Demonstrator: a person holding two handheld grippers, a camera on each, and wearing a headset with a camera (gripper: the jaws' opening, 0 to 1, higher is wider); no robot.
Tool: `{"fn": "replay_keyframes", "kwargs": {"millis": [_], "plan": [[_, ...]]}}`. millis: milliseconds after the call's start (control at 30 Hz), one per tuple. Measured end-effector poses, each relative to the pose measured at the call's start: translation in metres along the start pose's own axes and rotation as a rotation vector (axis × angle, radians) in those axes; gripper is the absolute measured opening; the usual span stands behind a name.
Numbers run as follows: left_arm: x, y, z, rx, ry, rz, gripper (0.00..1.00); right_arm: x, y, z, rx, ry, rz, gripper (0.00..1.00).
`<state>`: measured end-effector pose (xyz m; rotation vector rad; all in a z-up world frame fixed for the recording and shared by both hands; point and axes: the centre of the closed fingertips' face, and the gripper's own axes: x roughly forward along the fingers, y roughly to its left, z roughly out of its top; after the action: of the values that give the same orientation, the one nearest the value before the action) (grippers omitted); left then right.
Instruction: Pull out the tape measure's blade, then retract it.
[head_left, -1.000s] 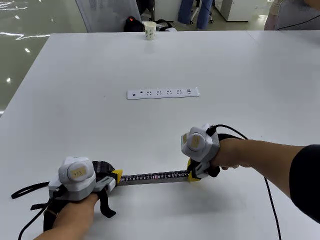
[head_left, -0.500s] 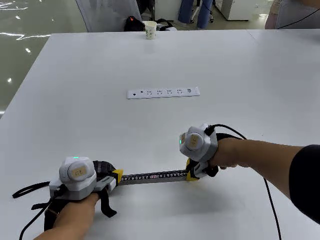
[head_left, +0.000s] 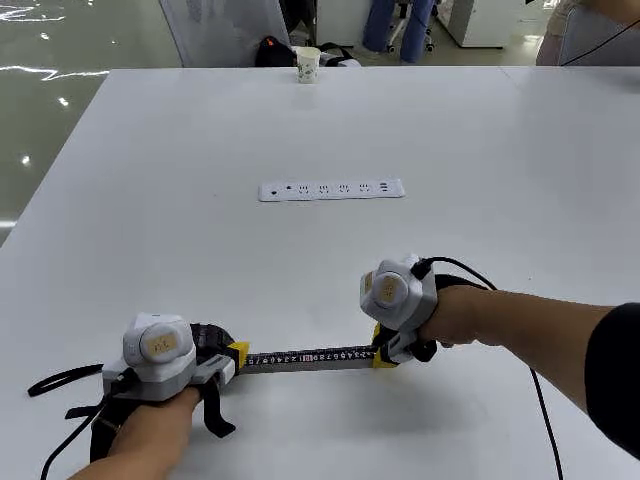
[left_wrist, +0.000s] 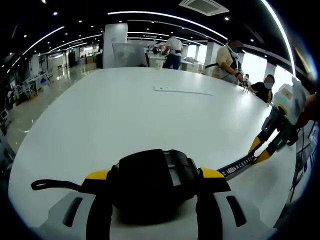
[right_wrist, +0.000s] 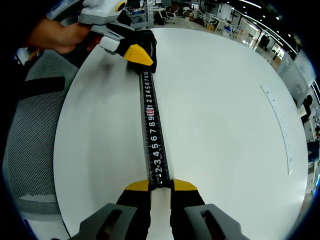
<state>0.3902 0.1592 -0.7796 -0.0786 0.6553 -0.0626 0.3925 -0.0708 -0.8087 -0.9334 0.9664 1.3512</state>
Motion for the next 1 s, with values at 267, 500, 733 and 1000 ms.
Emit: {"fn": "replay_keyframes", "kwargs": {"millis": [267, 500, 733, 1000], "plan": [[-0.0007, -0.0004, -0.0003, 0.0, 0.007, -0.004, 0.63, 0.0013, 0.0009, 0.0026, -0.007, 0.012, 0.004, 0.11], [-0.0002, 0.0003, 0.0, -0.003, 0.013, -0.003, 0.63, 0.0019, 0.0017, 0.0046, 0.004, 0.007, 0.002, 0.11], [0.0003, 0.0007, -0.0002, -0.003, 0.018, -0.004, 0.63, 0.0031, 0.0017, 0.0067, 0.007, 0.007, -0.001, 0.11], [0.0007, 0.001, -0.0004, -0.002, 0.019, -0.004, 0.63, 0.0042, 0.0017, 0.0097, 0.006, 0.007, 0.0, 0.11]]}}
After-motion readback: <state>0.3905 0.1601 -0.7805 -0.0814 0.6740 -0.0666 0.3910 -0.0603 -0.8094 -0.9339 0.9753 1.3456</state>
